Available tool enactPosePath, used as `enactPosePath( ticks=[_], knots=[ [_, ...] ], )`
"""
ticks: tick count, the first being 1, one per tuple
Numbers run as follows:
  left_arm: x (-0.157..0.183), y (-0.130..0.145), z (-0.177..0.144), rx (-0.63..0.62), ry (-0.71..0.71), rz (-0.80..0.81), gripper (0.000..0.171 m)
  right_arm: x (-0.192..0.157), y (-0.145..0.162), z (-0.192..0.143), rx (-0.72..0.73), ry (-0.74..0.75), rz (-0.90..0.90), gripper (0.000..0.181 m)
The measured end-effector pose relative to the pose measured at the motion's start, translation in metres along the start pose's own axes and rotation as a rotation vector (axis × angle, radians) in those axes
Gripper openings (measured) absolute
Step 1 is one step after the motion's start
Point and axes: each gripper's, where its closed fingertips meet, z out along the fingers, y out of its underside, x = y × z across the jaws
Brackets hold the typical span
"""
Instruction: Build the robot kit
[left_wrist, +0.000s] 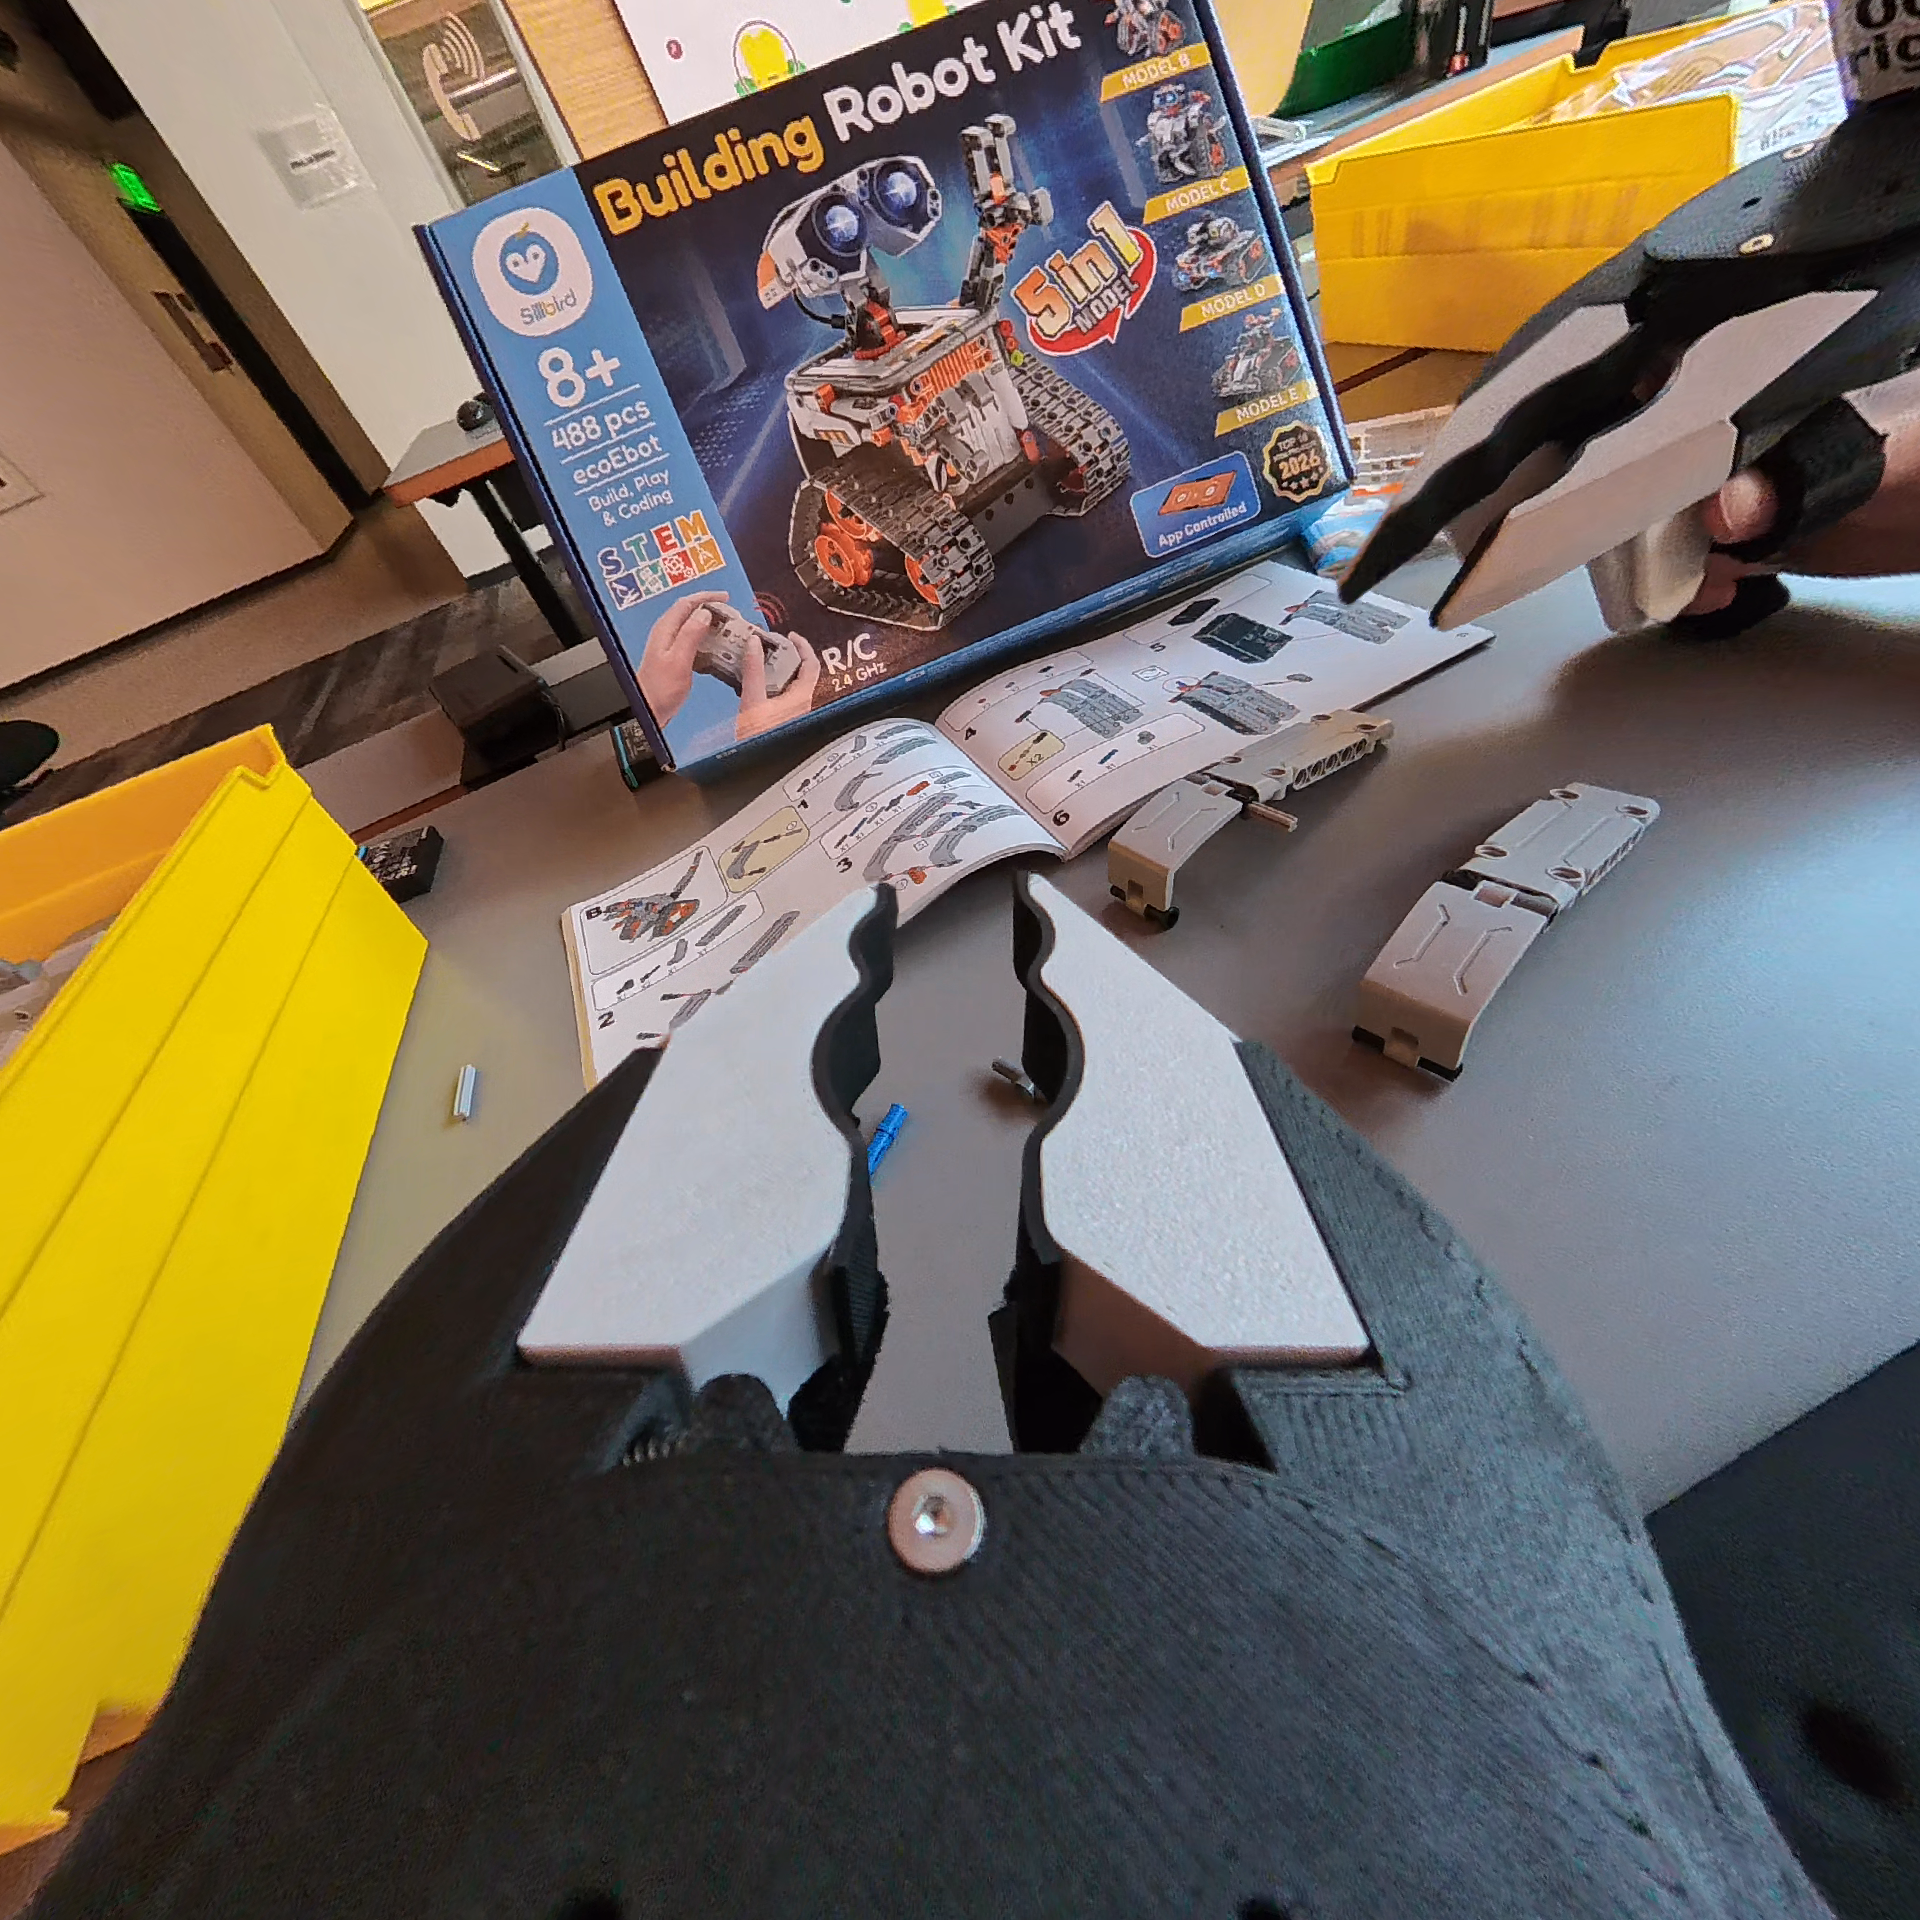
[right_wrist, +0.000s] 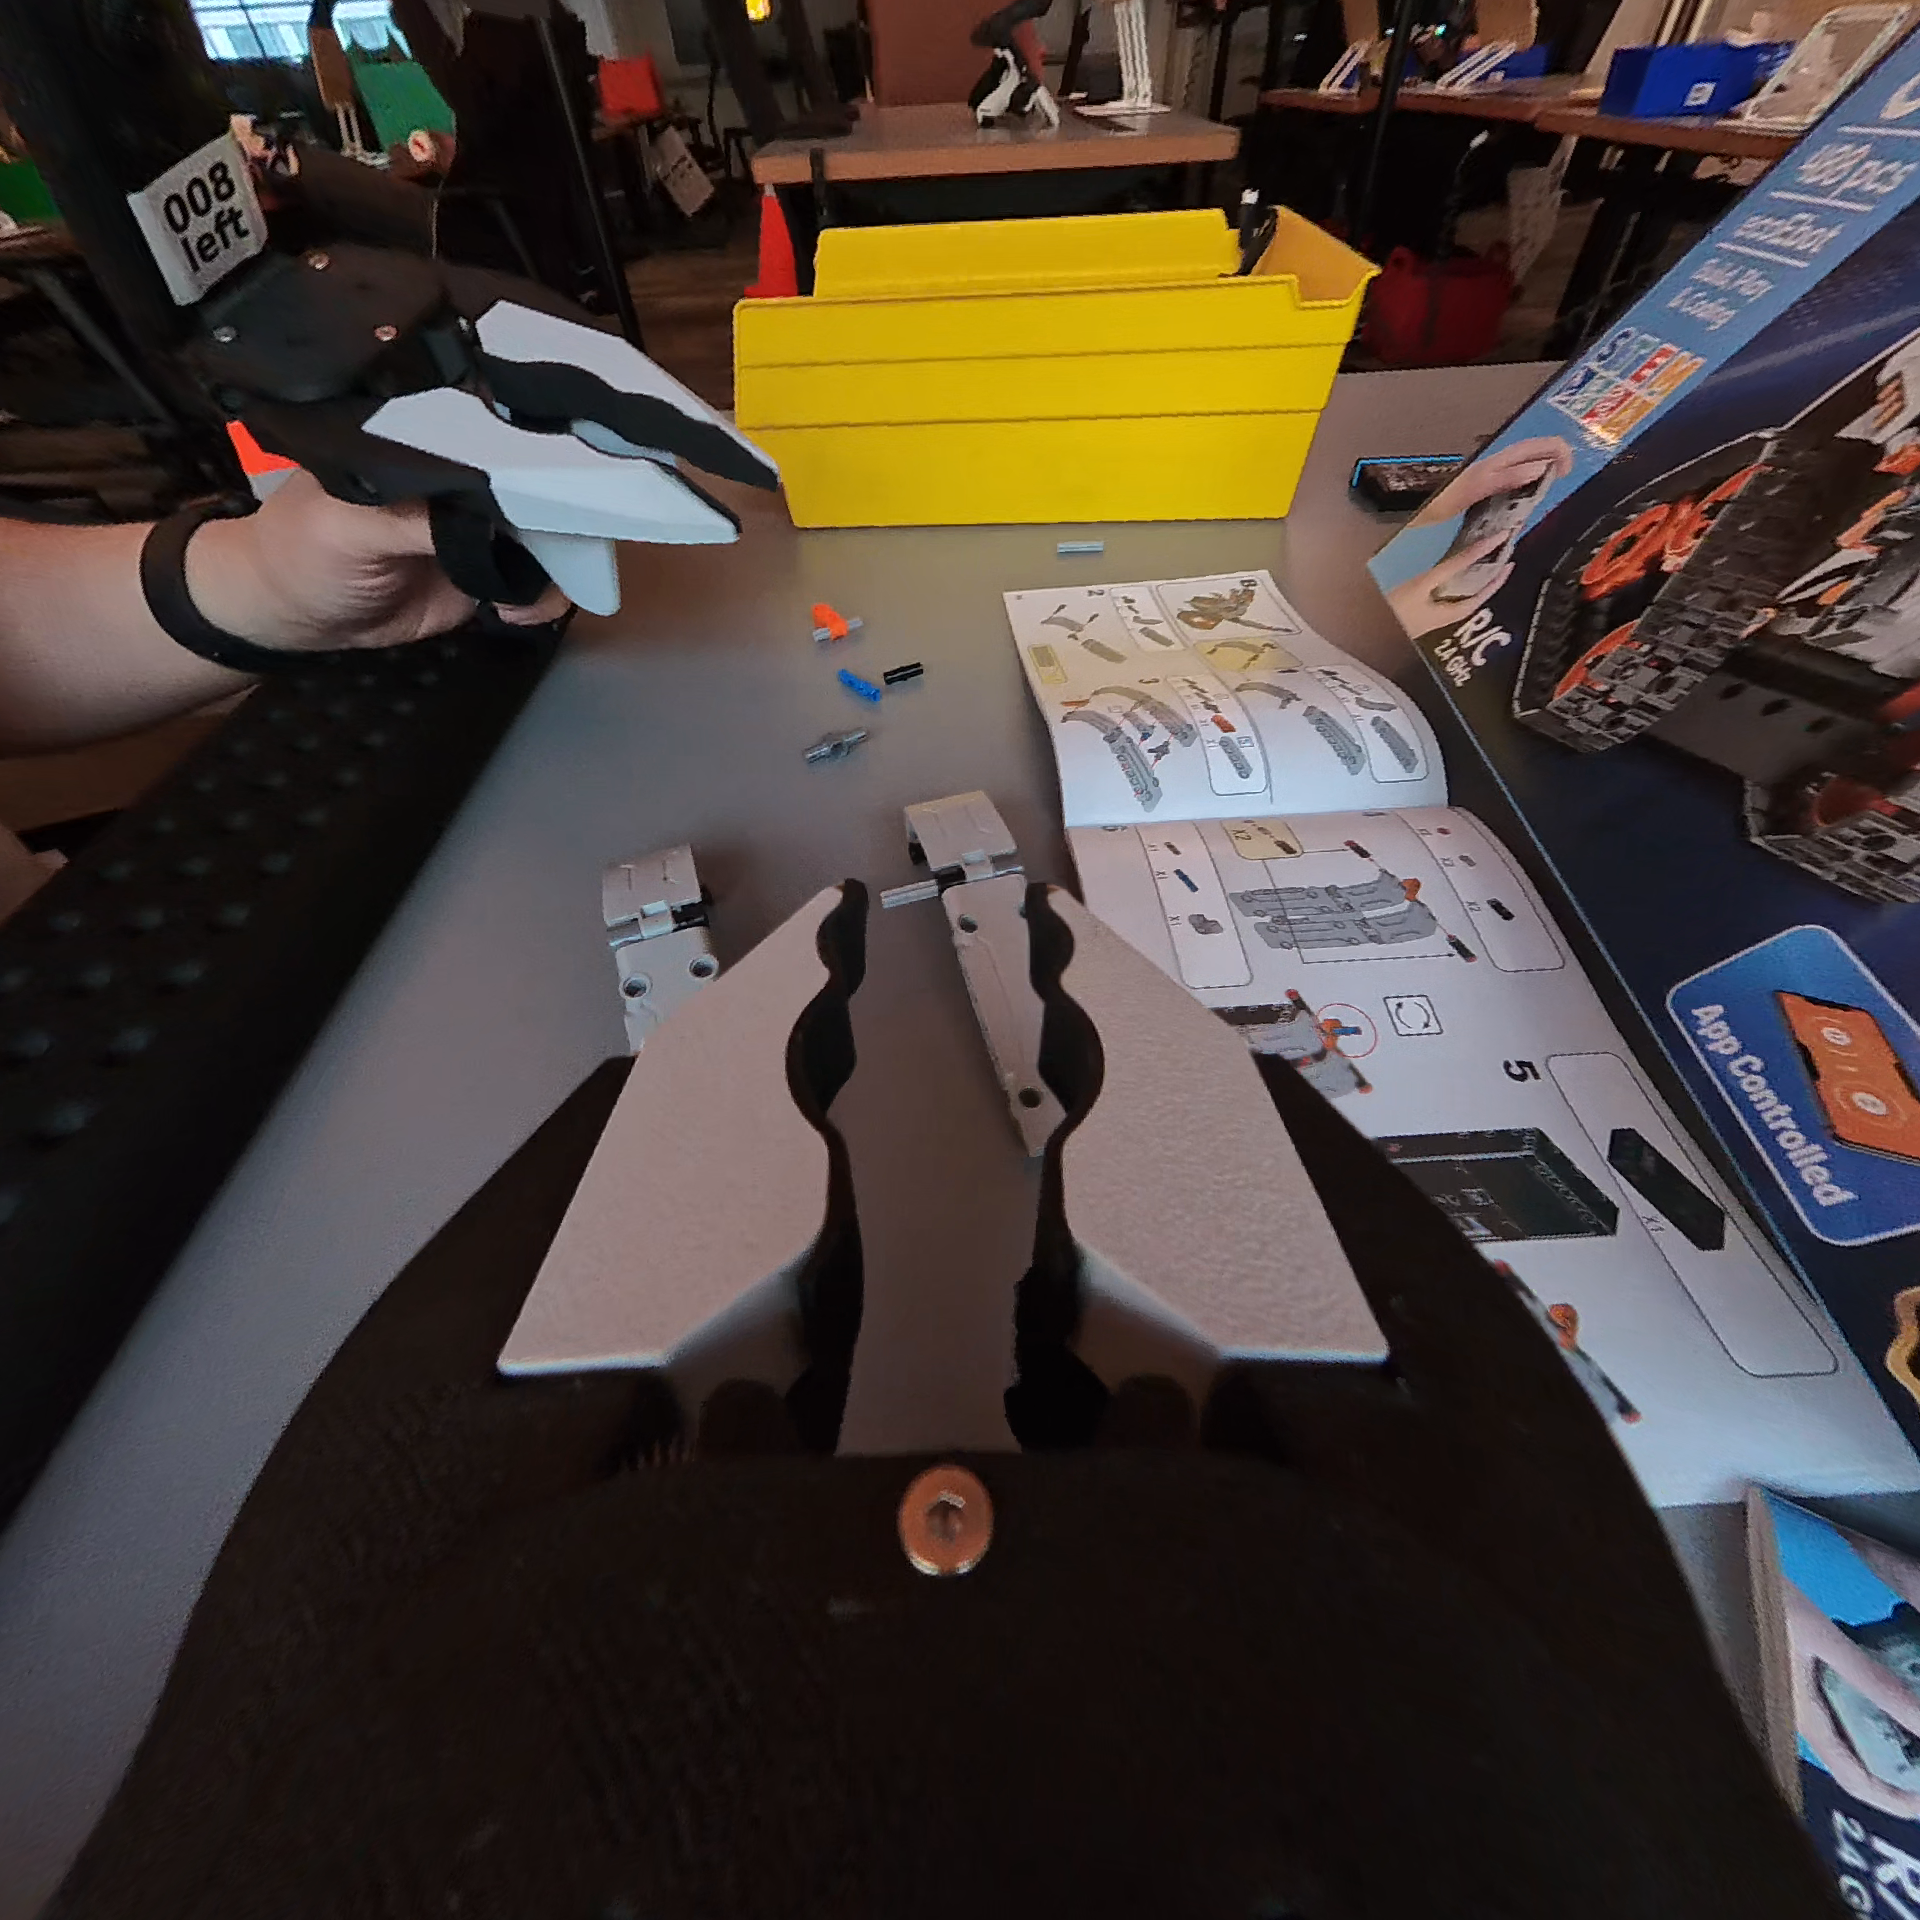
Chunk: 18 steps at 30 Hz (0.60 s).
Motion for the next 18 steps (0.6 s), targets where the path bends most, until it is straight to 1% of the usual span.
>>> enactPosePath(
  ticks=[2,5,7,10,13,18],
  knots=[
    [0.003,0.001,0.001,-0.009,0.010,0.018,0.019,-0.008,0.004,0.002,-0.031,-0.046,-0.005,0.027],
    [0.006,0.003,0.002,-0.021,0.013,0.048,0.019,-0.025,0.012,0.005,-0.091,-0.139,-0.011,0.027],
    [0.007,0.004,0.003,-0.027,0.012,0.063,0.019,-0.039,0.018,0.009,-0.135,-0.204,-0.005,0.030],
    [0.009,0.005,0.004,-0.036,0.016,0.076,0.019,-0.057,0.024,0.016,-0.189,-0.260,-0.022,0.040],
    [0.010,0.005,0.004,-0.038,0.016,0.082,0.019,-0.071,0.033,0.023,-0.259,-0.289,-0.047,0.053],
    [0.010,0.006,0.004,-0.041,0.016,0.085,0.019,-0.076,0.045,0.029,-0.341,-0.272,-0.109,0.052]
  ],
)
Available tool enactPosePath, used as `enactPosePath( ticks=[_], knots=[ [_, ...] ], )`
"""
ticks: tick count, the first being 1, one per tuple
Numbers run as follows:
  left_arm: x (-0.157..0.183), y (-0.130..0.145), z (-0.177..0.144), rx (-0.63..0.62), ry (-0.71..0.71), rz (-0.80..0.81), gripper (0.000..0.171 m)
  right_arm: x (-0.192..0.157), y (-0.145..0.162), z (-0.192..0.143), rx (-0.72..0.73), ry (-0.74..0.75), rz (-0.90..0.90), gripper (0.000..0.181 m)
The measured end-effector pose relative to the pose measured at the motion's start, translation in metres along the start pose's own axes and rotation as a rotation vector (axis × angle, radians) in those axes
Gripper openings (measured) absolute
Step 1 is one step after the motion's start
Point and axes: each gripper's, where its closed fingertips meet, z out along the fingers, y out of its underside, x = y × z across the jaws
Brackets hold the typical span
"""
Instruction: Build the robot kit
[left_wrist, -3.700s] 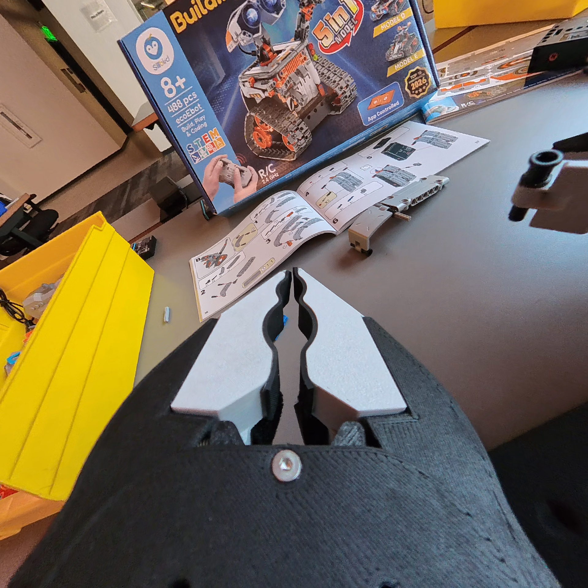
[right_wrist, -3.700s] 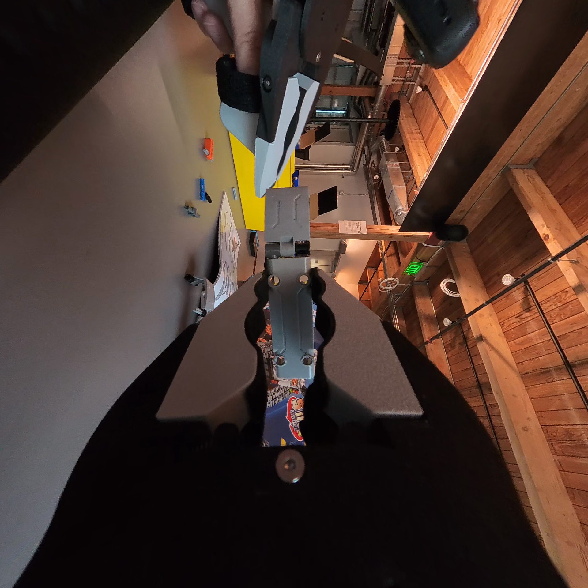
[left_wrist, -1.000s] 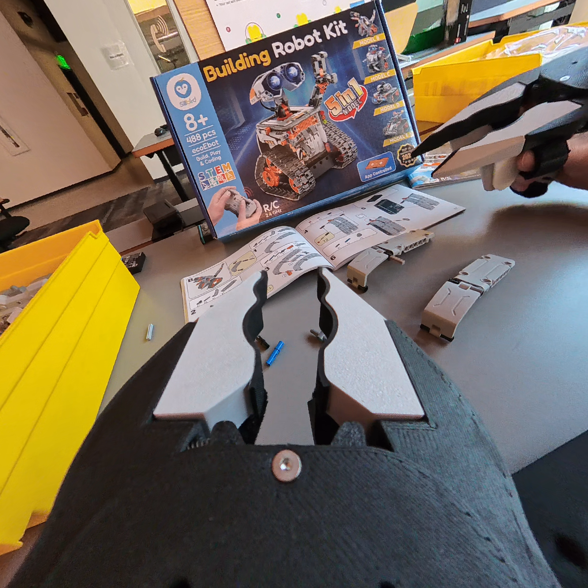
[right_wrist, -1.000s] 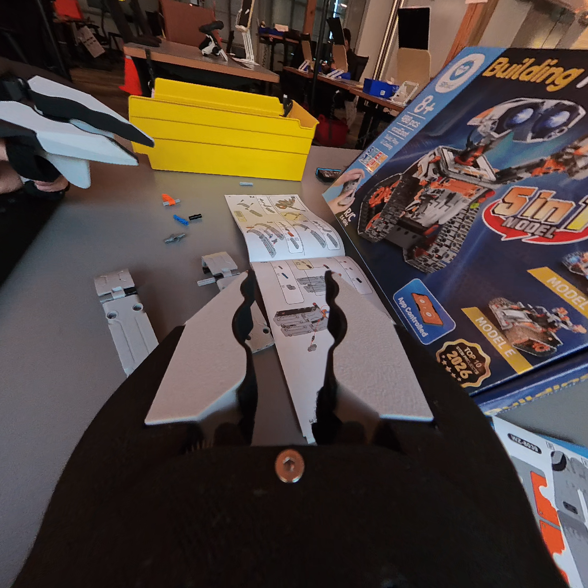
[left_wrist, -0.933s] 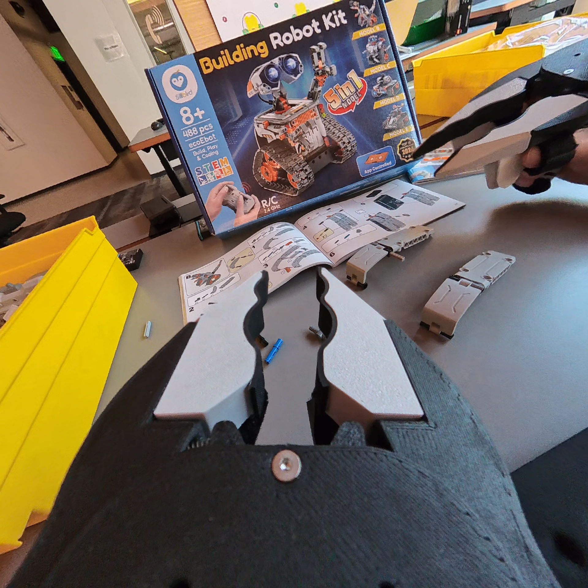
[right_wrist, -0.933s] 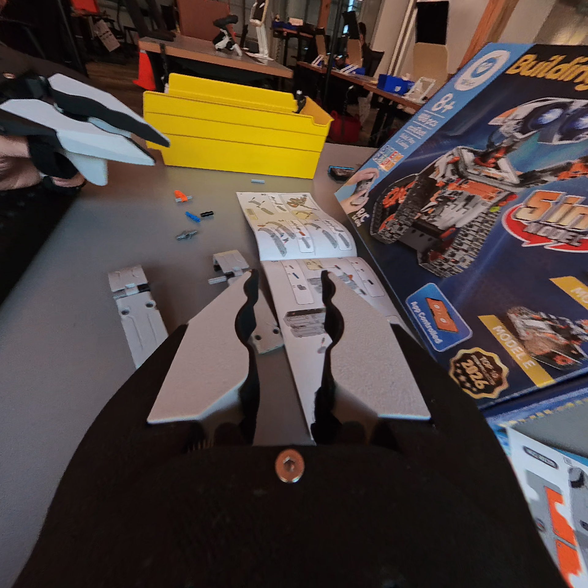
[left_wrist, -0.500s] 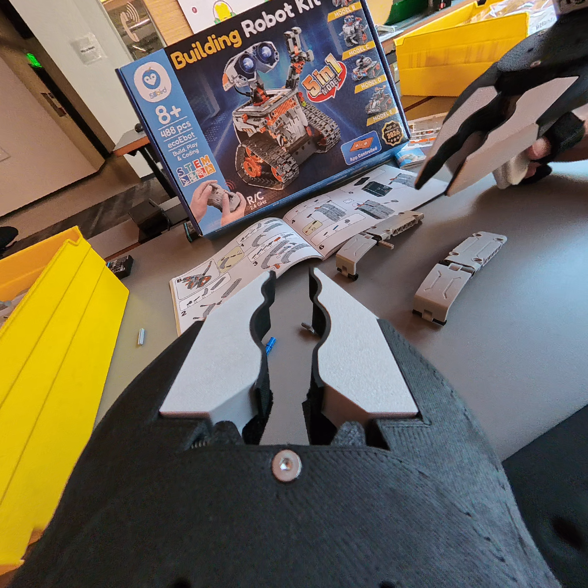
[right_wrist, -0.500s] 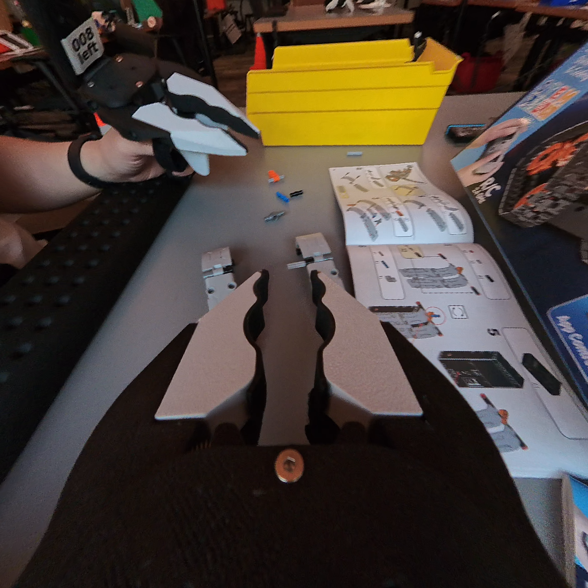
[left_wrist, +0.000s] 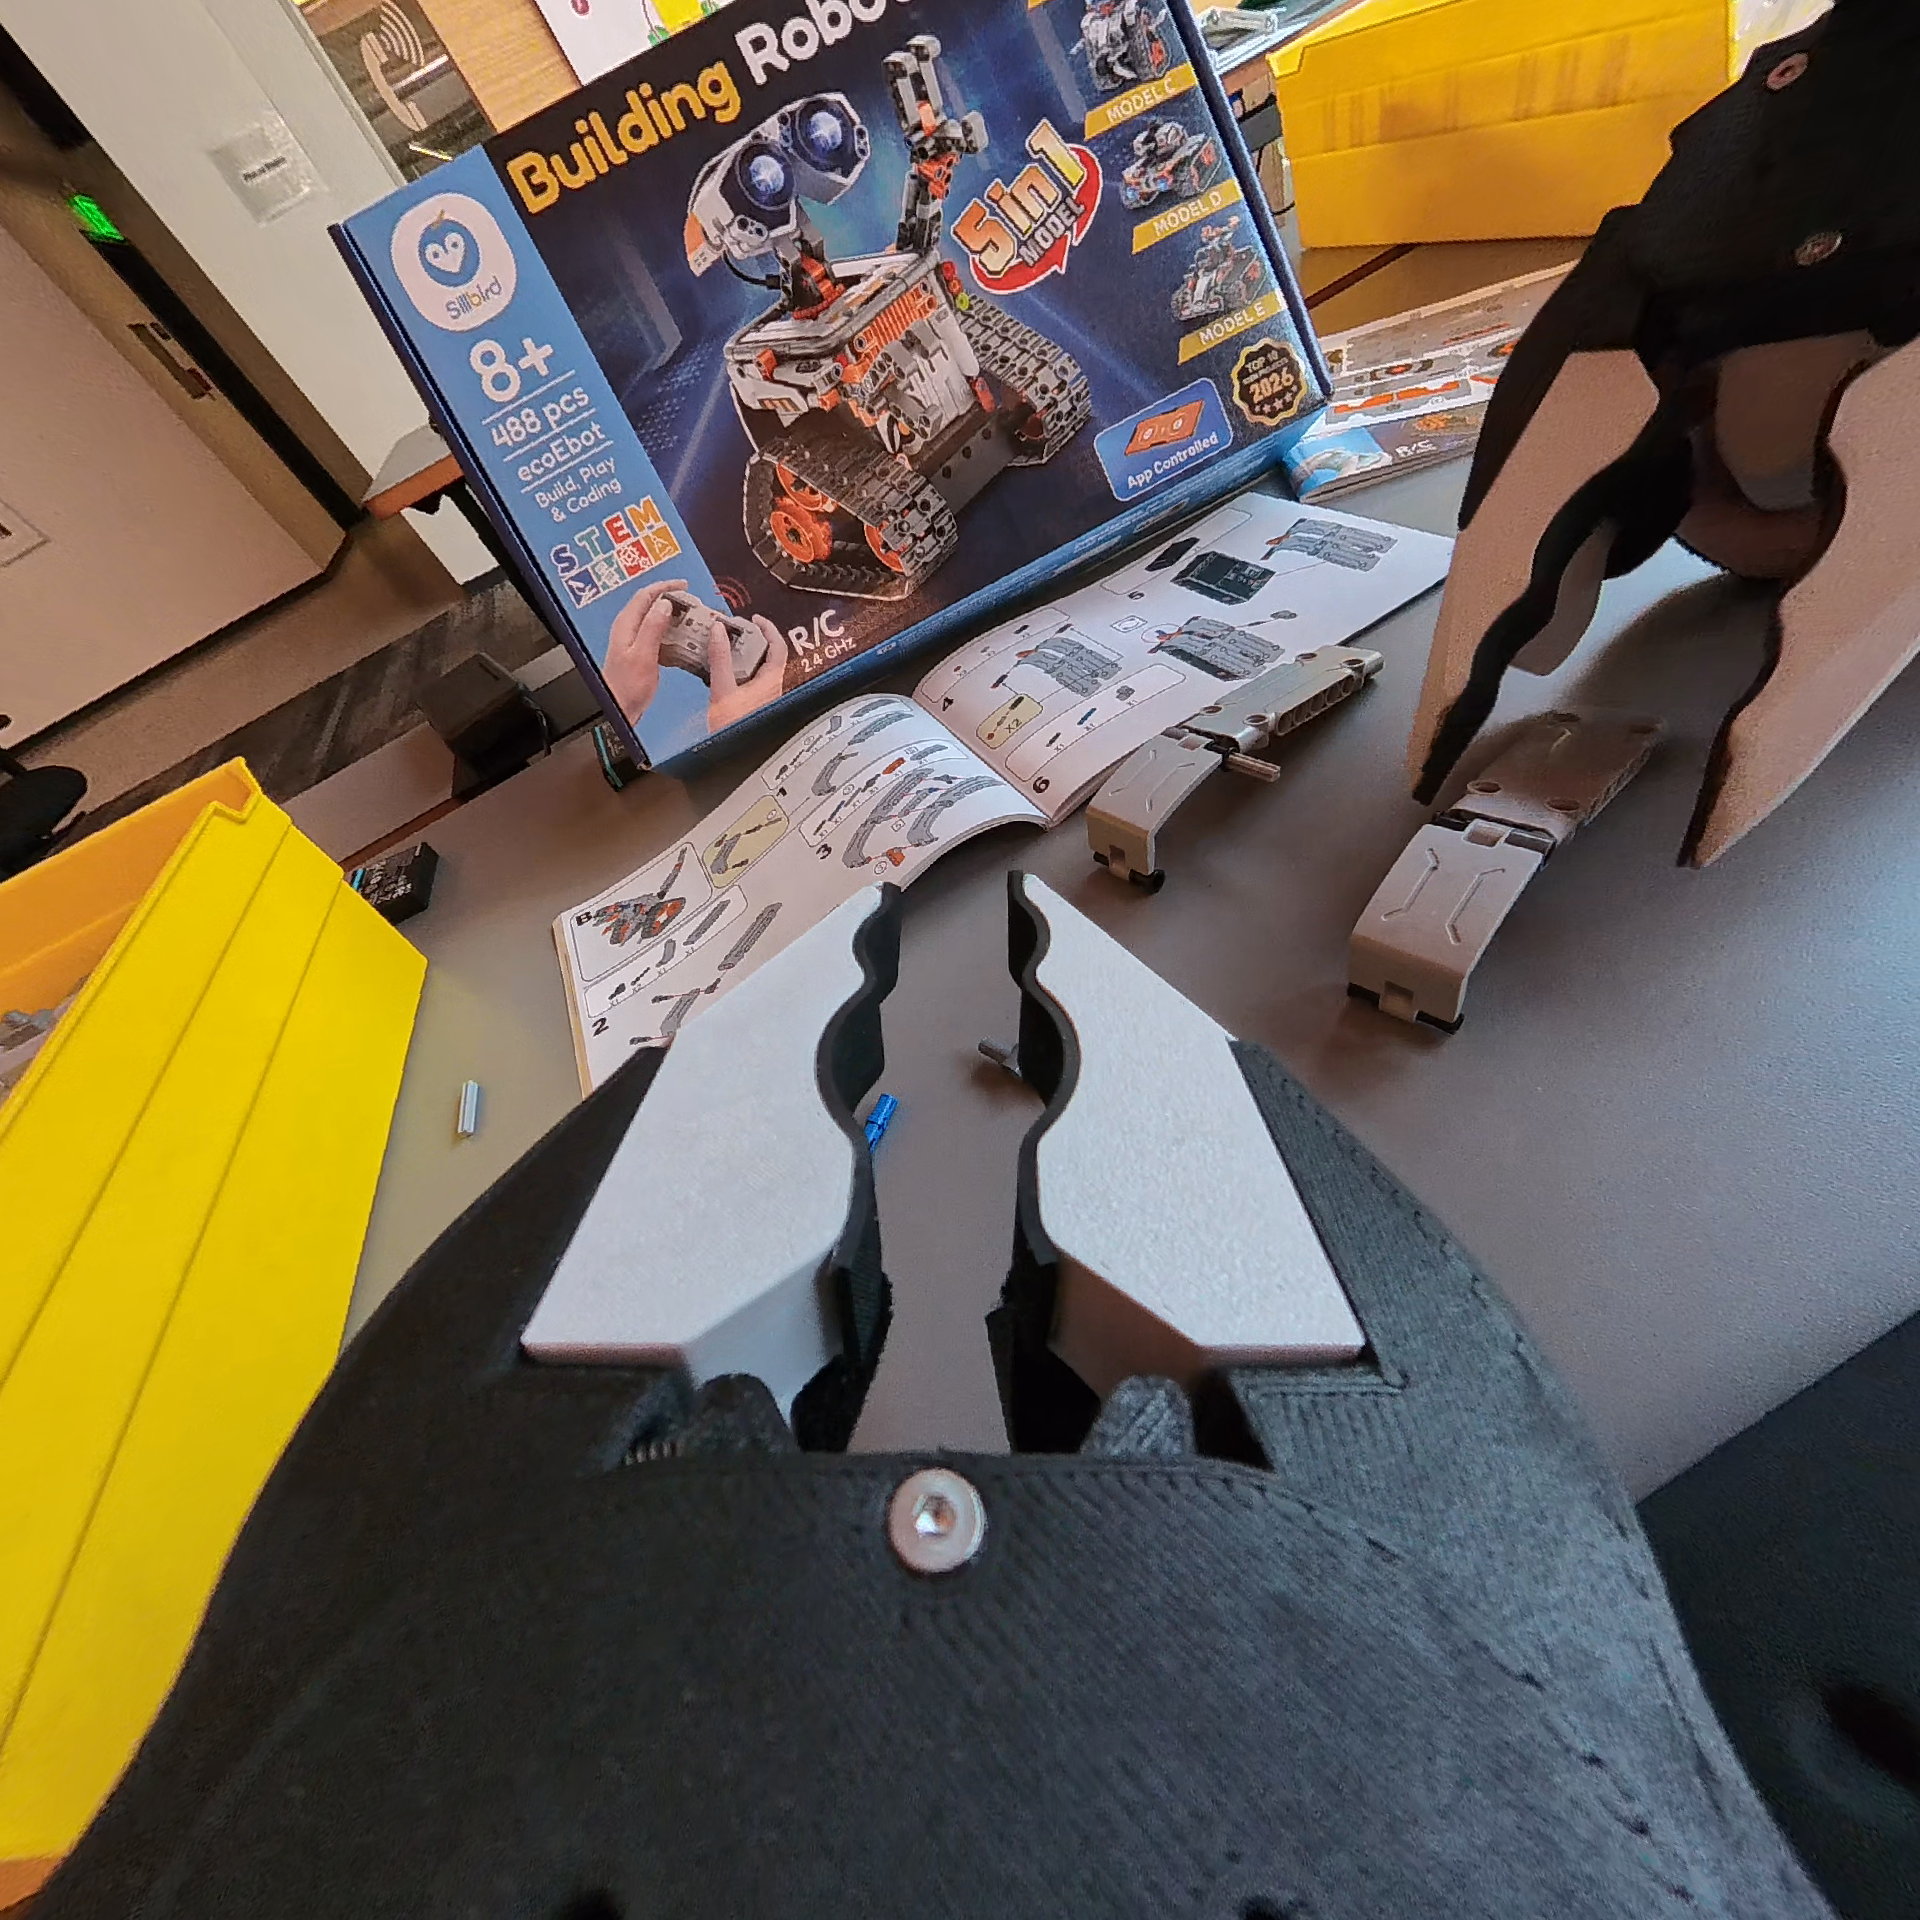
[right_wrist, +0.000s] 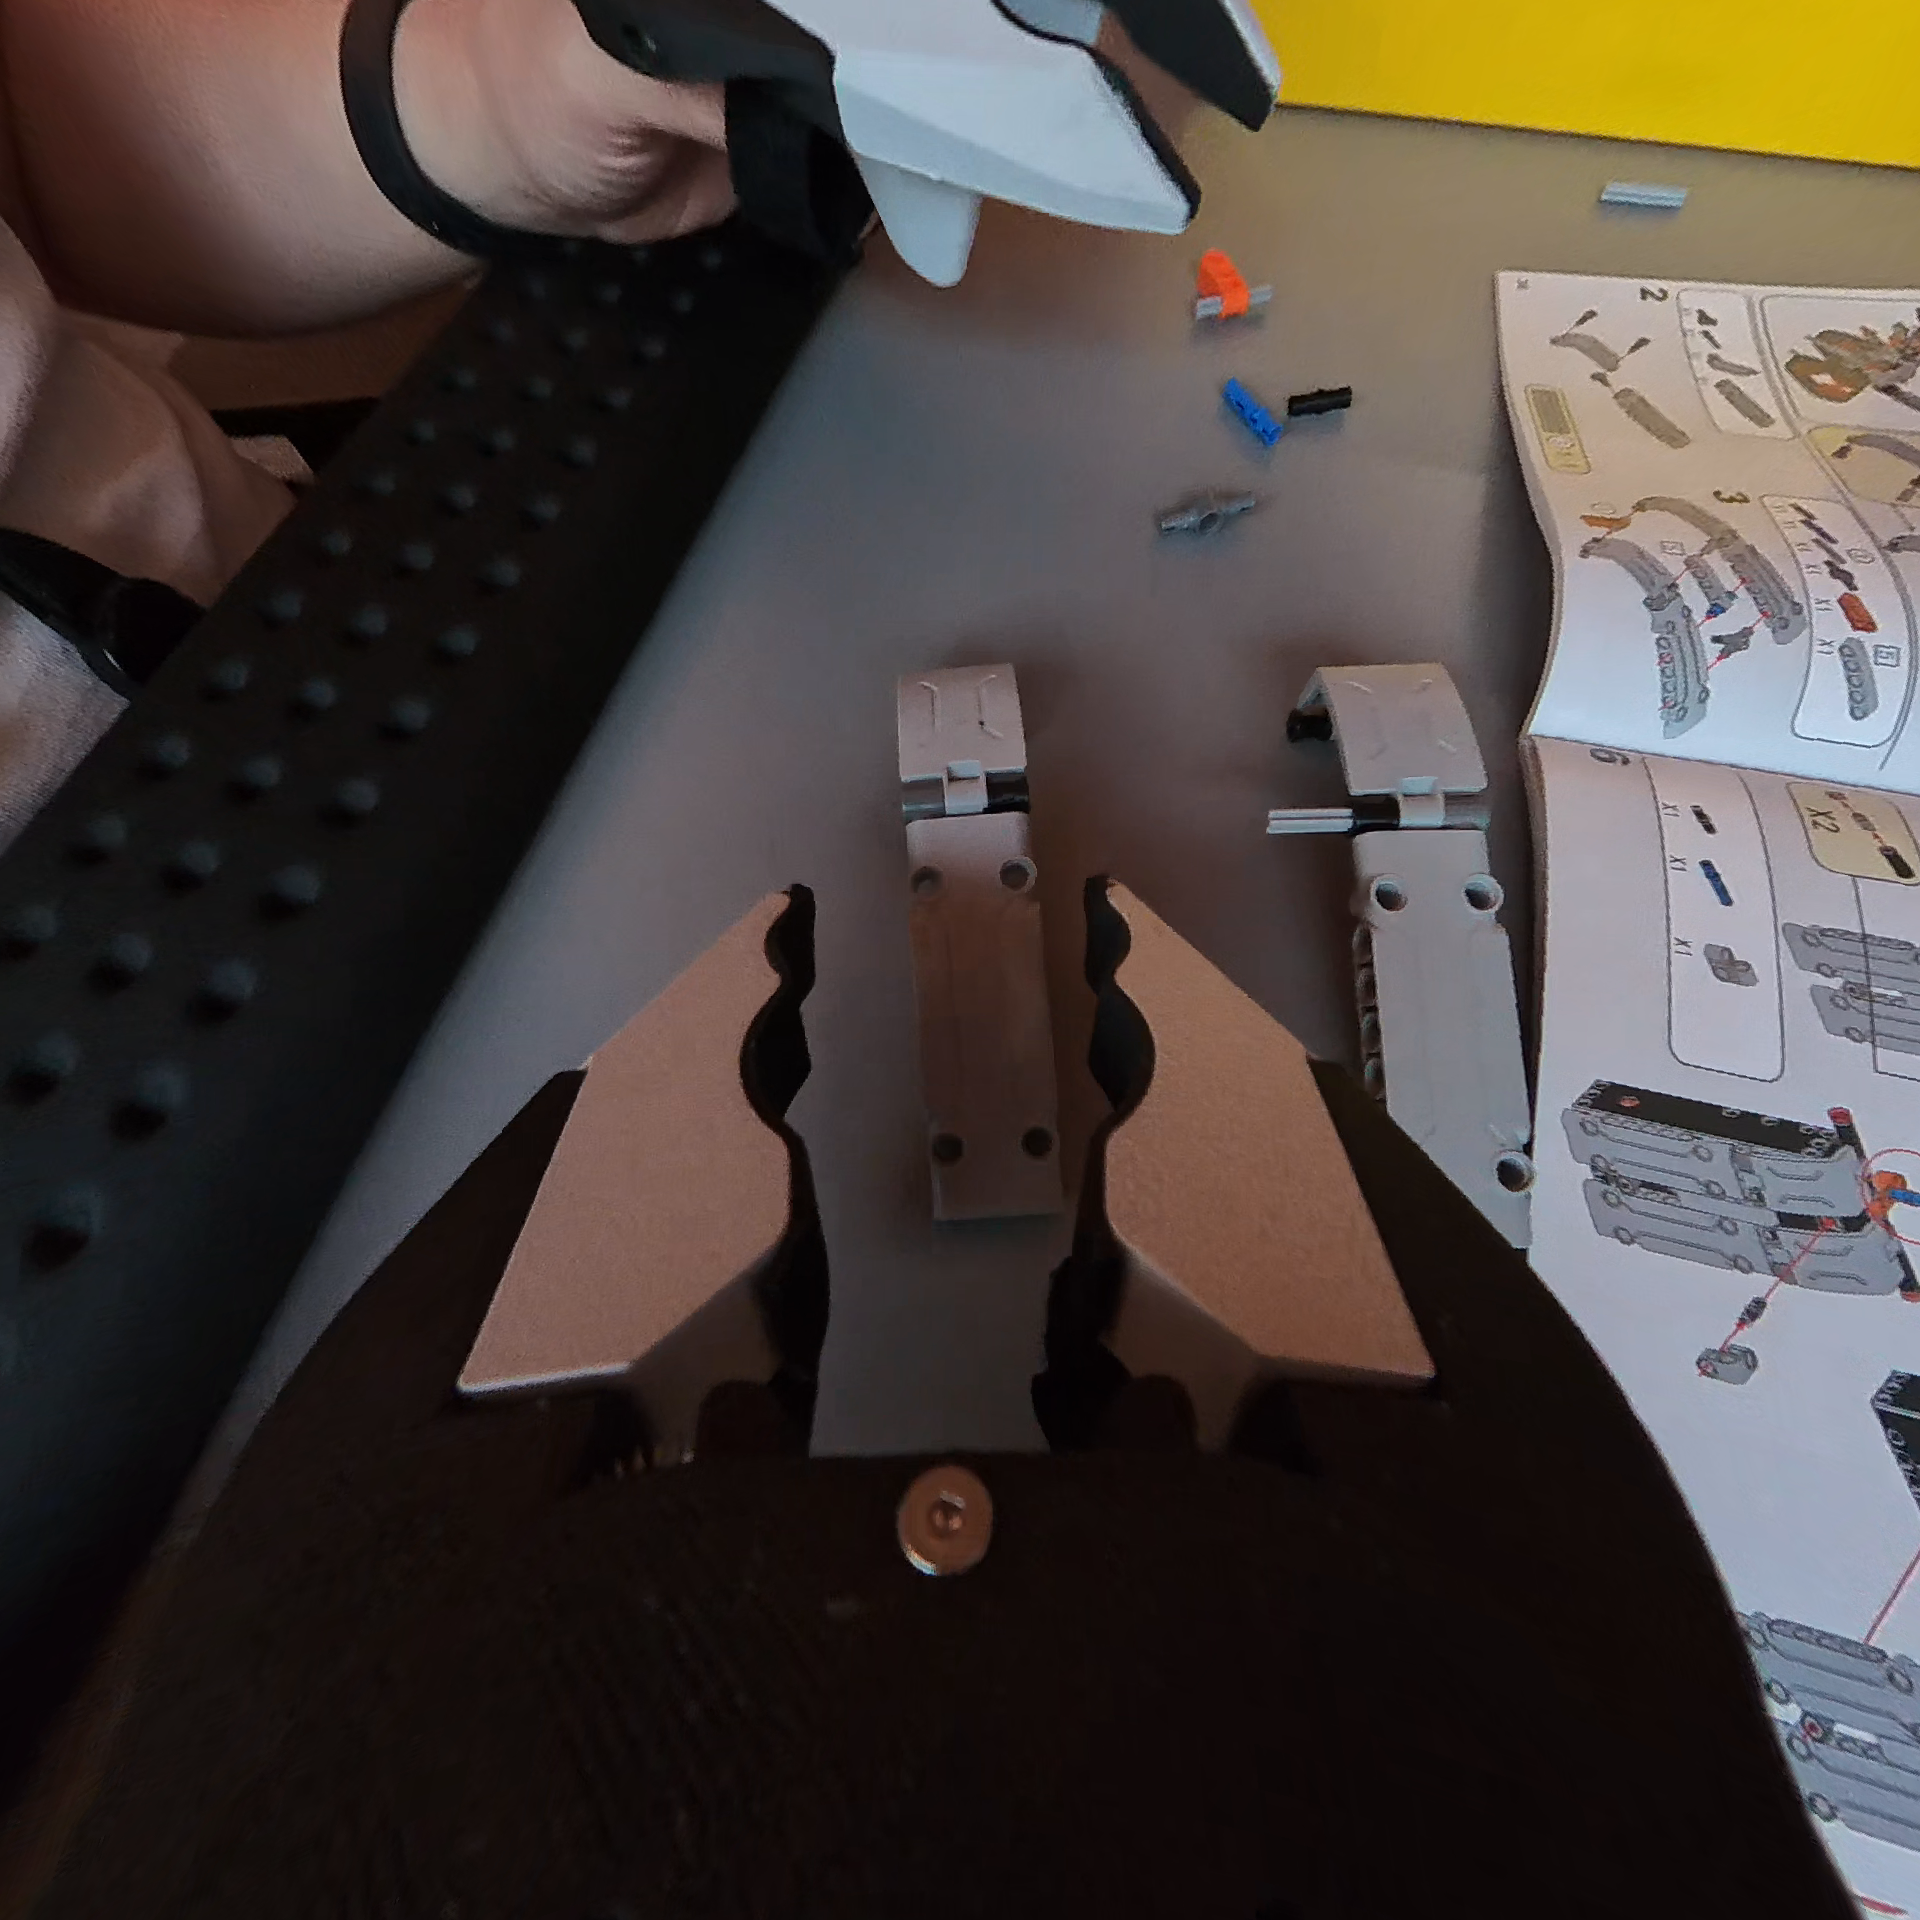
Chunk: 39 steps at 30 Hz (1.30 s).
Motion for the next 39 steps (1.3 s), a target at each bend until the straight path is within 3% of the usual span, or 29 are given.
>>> enactPosePath(
  ticks=[4,5,8,10,14,16,39],
  knots=[
    [0.000,0.001,0.001,-0.006,-0.003,0.002,0.019,0.000,0.003,0.003,-0.033,0.013,-0.020,0.040],
    [-0.001,0.001,0.001,-0.009,-0.005,0.003,0.019,-0.001,0.004,0.003,-0.040,0.017,-0.033,0.027],
    [-0.001,0.003,0.002,-0.016,-0.005,0.004,0.019,0.004,-0.006,-0.002,-0.050,0.113,-0.154,0.025],
    [-0.001,0.003,0.001,-0.015,-0.009,0.007,0.018,0.004,-0.032,-0.013,-0.007,0.257,-0.354,0.025],
    [-0.003,0.001,0.000,-0.004,-0.018,-0.001,0.018,-0.014,-0.104,-0.050,0.006,0.760,-1.062,0.025],
    [-0.005,0.001,0.000,-0.002,-0.019,-0.014,0.018,-0.030,-0.119,-0.054,0.022,0.873,-1.268,0.025],
    [-0.002,0.003,0.001,-0.014,-0.007,-0.004,0.015,-0.056,-0.139,-0.049,0.079,0.924,-1.388,0.025]
  ],
)
